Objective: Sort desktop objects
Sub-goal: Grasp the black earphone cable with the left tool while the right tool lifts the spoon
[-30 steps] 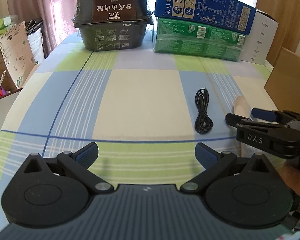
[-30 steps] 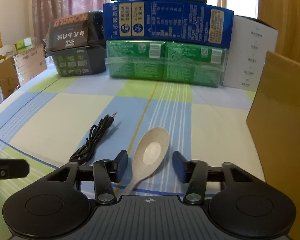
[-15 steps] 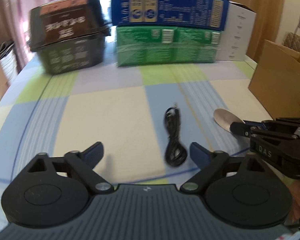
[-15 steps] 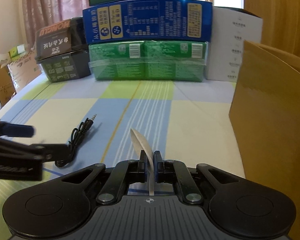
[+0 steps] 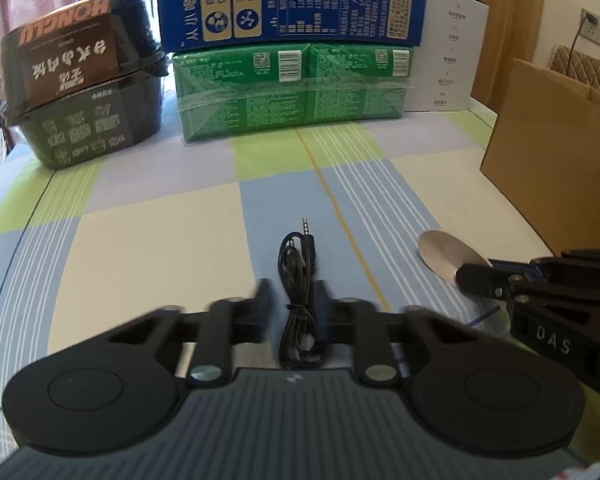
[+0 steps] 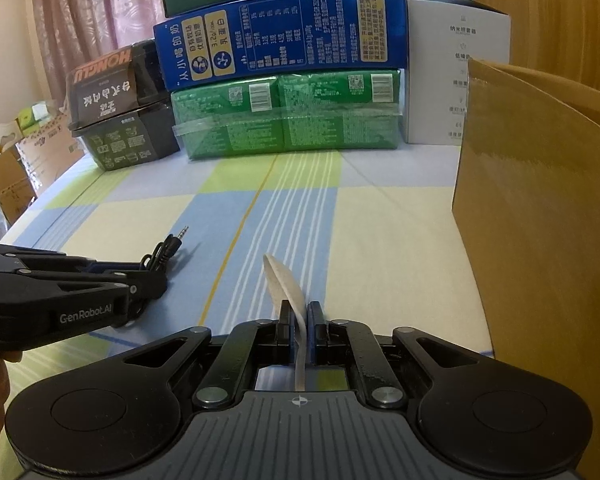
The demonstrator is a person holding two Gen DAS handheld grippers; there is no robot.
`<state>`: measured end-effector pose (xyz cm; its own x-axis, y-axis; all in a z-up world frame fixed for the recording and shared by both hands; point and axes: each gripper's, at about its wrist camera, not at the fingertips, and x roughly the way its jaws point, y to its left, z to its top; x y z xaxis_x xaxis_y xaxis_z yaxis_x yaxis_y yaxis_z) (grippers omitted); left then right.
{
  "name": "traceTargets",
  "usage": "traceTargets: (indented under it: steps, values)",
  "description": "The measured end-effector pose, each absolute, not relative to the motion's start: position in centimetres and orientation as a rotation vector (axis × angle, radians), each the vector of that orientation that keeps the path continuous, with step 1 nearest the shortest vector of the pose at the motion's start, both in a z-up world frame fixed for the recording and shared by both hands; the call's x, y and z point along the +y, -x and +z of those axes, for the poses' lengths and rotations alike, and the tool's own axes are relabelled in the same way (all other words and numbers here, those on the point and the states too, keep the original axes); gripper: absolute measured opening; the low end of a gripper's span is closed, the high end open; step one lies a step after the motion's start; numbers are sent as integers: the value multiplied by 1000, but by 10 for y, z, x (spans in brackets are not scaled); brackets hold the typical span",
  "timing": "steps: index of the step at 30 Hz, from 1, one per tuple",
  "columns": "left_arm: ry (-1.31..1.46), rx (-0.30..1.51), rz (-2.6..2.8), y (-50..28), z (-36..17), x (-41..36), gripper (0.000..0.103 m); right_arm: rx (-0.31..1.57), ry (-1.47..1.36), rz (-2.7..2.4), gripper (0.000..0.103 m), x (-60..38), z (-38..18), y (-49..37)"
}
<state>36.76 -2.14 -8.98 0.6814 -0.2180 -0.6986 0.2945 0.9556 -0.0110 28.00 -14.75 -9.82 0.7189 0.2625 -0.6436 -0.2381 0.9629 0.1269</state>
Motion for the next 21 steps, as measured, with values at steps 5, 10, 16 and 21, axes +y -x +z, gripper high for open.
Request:
traceTargets:
  steps: [5, 10, 16, 21]
  values:
    - [-94, 822, -291, -351, -85, -17, 11, 748, -74, 303, 3, -152, -91, -257]
    - [-93, 876, -282, -307, -77, -11, 10, 792, -144, 338, 3, -158, -75, -215]
    - [-98, 904, -283, -234, -65, -9, 10, 877, -232, 364, 3, -175, -68, -153]
    - [-49, 906, -279, -187, -59, -7, 10, 929, -175, 383, 3, -182, -76, -120]
